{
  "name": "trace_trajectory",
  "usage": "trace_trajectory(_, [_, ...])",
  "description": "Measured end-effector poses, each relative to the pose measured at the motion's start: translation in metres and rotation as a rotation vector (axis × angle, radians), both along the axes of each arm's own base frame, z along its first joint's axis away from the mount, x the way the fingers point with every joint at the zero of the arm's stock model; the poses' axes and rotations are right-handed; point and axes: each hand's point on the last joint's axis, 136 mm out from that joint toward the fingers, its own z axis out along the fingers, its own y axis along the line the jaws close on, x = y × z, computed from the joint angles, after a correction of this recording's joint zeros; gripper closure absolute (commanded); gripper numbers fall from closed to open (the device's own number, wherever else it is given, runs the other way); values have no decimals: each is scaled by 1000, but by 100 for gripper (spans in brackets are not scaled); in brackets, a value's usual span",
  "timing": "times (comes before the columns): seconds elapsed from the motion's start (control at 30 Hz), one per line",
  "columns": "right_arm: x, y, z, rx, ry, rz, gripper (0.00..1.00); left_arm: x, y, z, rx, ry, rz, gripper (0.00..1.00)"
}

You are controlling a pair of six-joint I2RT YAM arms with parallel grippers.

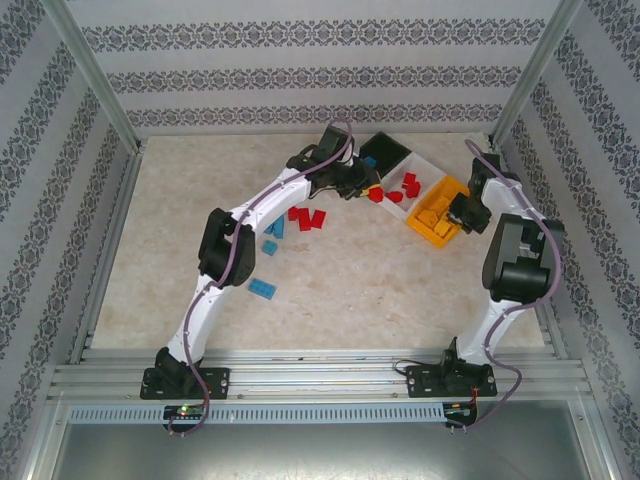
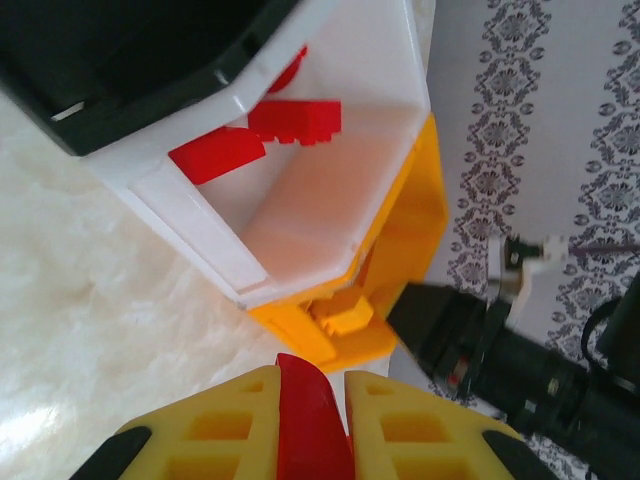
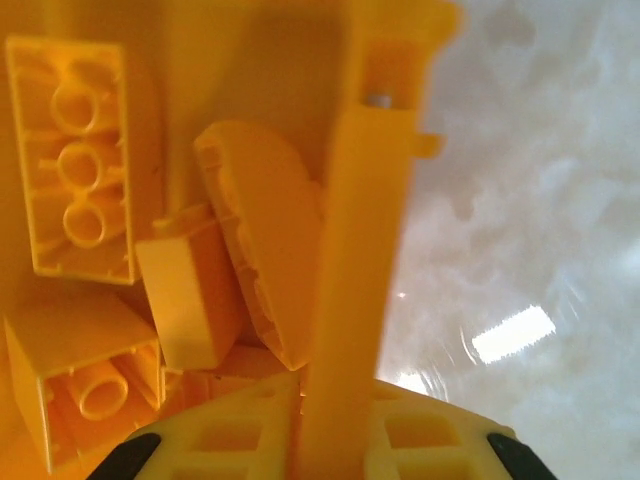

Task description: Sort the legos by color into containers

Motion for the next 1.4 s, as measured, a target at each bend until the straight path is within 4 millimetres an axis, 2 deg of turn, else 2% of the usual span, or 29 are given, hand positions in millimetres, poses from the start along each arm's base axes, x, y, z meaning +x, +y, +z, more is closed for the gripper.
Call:
trace_trajectory(0.27, [-51, 20, 9, -5, 17, 33, 84, 14, -5, -13, 7, 5, 28, 84])
trace_trajectory(0.47, [-79, 44, 9, 5, 24, 85, 83, 10, -11, -16, 14, 10, 19, 84])
trace_trajectory(0.5, [-83, 49, 8, 9, 28, 98, 81, 6, -14, -17, 16, 13, 13, 84])
trace_trajectory(0.57, [-91, 59, 4, 22, 40, 115, 70, -1, -20, -19, 23, 19, -3, 84])
trace_trajectory(0.63, [-98, 68, 1, 40, 45, 127, 64, -9, -26, -21, 34, 23, -23, 82])
trace_trajectory(0.7, [-101, 70, 4, 50, 38, 127, 55, -18, -32, -24, 49, 23, -48, 68])
trace_trajectory(0.87, [-103, 70, 30, 37, -38, 134, 52, -33, -37, -32, 83, 32, -88, 55])
trace_trajectory(0.97, [-105, 70, 57, 21, -108, 134, 51, -36, -35, -39, 104, 36, -99, 48])
trace_trajectory(1.07, [-108, 73, 89, 4, -190, 145, 52, -39, -31, -39, 128, 26, -116, 47])
trace_trajectory(1.17, [-107, 93, 117, 18, -259, 207, 51, -48, -17, -30, 181, 5, -135, 46])
trace_trajectory(1.27, [-96, 136, 134, 69, -270, 338, 51, -66, 15, -10, 260, -31, -143, 46])
trace_trajectory(1.37, [-77, 193, 137, 125, -237, 484, 51, -90, 75, 19, 337, -72, -102, 45])
trace_trajectory(1.4, [-70, 213, 135, 142, -220, 531, 50, -99, 106, 29, 363, -80, -66, 45])
